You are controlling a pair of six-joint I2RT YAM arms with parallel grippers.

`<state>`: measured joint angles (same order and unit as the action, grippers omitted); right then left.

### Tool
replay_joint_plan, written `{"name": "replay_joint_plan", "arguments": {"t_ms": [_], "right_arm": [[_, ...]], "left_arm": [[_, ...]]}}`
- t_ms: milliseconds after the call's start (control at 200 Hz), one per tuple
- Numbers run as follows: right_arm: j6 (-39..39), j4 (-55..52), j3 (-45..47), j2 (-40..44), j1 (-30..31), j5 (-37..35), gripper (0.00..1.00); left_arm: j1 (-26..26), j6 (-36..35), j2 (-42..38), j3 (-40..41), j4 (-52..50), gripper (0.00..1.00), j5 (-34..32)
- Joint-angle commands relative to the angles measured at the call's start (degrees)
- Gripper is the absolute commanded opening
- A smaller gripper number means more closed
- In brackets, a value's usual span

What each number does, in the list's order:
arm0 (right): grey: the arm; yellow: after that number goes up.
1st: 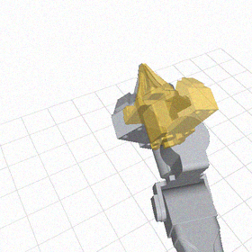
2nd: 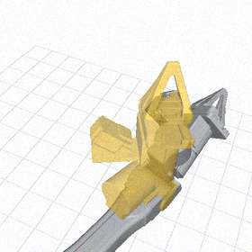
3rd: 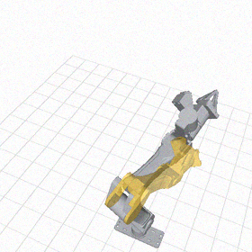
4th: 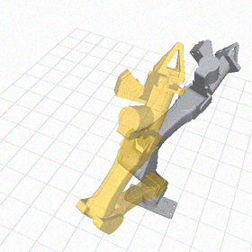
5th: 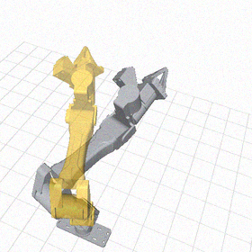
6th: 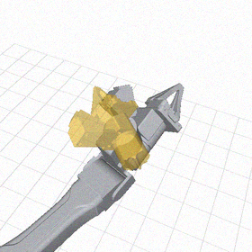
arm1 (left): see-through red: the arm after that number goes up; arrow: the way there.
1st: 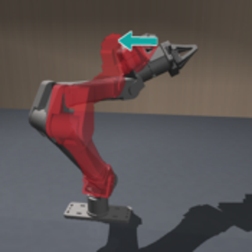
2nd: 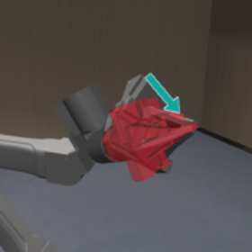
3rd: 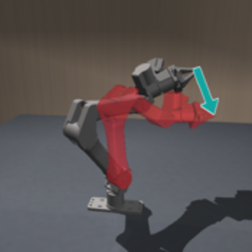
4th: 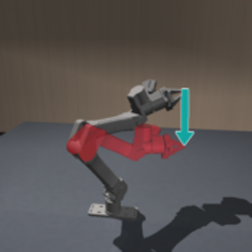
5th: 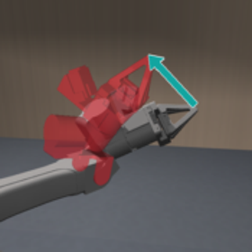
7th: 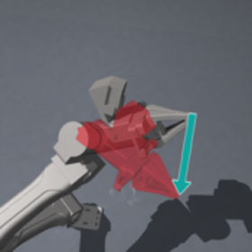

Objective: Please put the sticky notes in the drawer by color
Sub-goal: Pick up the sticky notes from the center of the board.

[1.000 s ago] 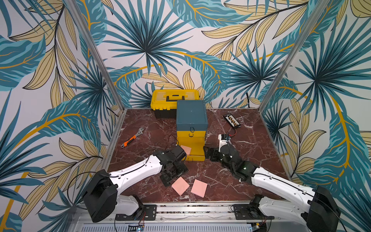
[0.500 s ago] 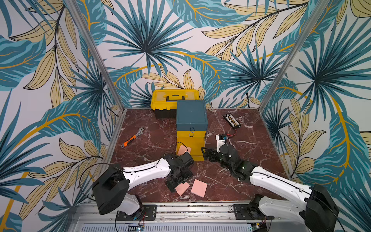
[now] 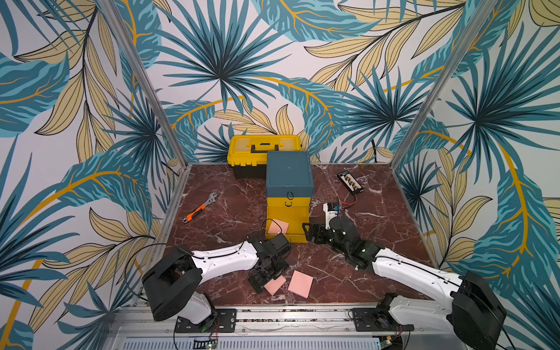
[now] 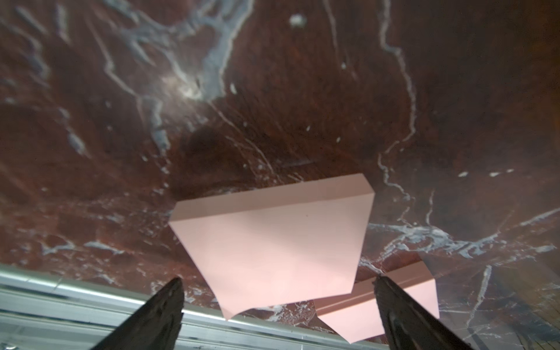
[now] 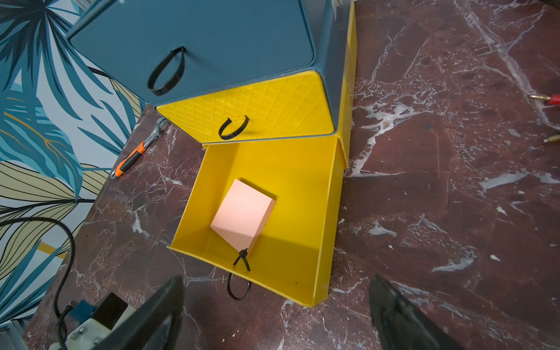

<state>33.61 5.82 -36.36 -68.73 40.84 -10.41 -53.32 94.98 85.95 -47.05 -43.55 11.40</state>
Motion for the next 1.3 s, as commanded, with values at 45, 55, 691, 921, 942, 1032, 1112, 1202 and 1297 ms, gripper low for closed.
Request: {"name": "replay_joint_plan", "arguments": {"t_ms": [45, 55, 691, 921, 942, 1032, 1112, 1202, 1297], "right_arm": [[-0.22, 1.76, 0.47, -2.03, -0.53, 1.66, 0.94], [-0.27, 1.81, 0.47, -2.13, -0.51, 1.70, 0.94], [-0.22, 2.04, 1.20, -3.06, -1.81, 2.11, 0.94], [-0.32, 2.03, 1.42, -2.90, -2.19, 2.17, 0.94], [-0.30, 2.11, 1.46, -2.90, -2.25, 2.20, 0.94], [-0.04, 2.52, 1.69, -2.99, -2.39, 2.30, 0.94], [0.07, 2.92, 1.73, -3.32, -2.47, 2.62, 0.94], [0.30, 3.14, 1.73, -3.65, -2.52, 2.87, 0.94], [0.31, 3.27, 1.73, -3.73, -2.61, 2.82, 0.94]], "left_arm": [[0.00, -0.35, 1.60, -0.19, 1.39, 1.00, -0.34], [0.04, -0.42, 1.68, -0.16, 1.44, 1.00, -0.28], [0.50, -1.41, 6.12, -2.08, -0.65, 1.00, -2.09], [0.50, -1.86, 7.86, -2.17, 0.07, 0.99, -0.93], [0.50, -1.86, 7.76, -2.11, 0.00, 0.99, -1.04], [0.49, -2.05, 7.14, -2.08, -0.39, 0.96, -1.46], [0.50, -2.44, 7.01, -2.04, -0.40, 0.93, -1.32], [0.45, -2.76, 6.94, -2.00, -0.57, 0.90, -1.20], [0.45, -3.39, 6.93, -1.91, 0.04, 0.85, -0.87]]}}
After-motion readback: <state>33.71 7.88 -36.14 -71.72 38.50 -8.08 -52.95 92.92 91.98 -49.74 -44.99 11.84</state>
